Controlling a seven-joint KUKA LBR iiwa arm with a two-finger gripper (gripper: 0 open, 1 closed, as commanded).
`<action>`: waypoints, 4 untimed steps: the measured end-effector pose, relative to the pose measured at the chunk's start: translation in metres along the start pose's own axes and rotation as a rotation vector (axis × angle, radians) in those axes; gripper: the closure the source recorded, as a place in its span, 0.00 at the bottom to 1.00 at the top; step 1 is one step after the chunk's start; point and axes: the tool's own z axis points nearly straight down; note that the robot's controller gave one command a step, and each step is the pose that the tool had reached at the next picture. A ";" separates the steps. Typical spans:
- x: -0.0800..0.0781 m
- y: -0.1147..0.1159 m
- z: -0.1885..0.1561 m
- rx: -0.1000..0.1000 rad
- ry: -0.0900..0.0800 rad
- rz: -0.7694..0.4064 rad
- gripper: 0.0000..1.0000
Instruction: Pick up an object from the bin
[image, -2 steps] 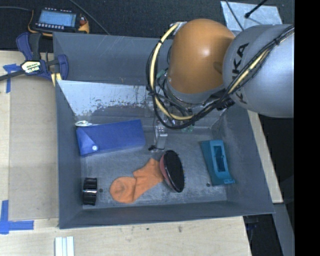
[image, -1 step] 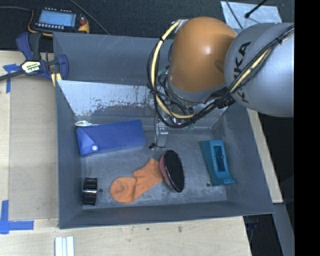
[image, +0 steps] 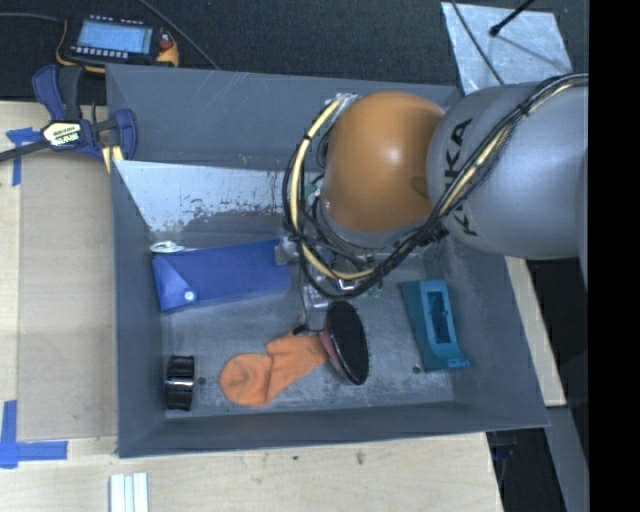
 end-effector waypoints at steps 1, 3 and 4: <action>0.057 0.018 0.022 -0.001 0.004 -0.205 0.00; 0.045 -0.001 0.116 -0.001 0.006 -0.354 0.00; 0.037 -0.002 0.112 -0.001 -0.002 -0.495 1.00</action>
Offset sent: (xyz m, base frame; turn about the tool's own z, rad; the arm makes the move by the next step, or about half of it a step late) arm -0.0682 0.0093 -0.0362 -0.4311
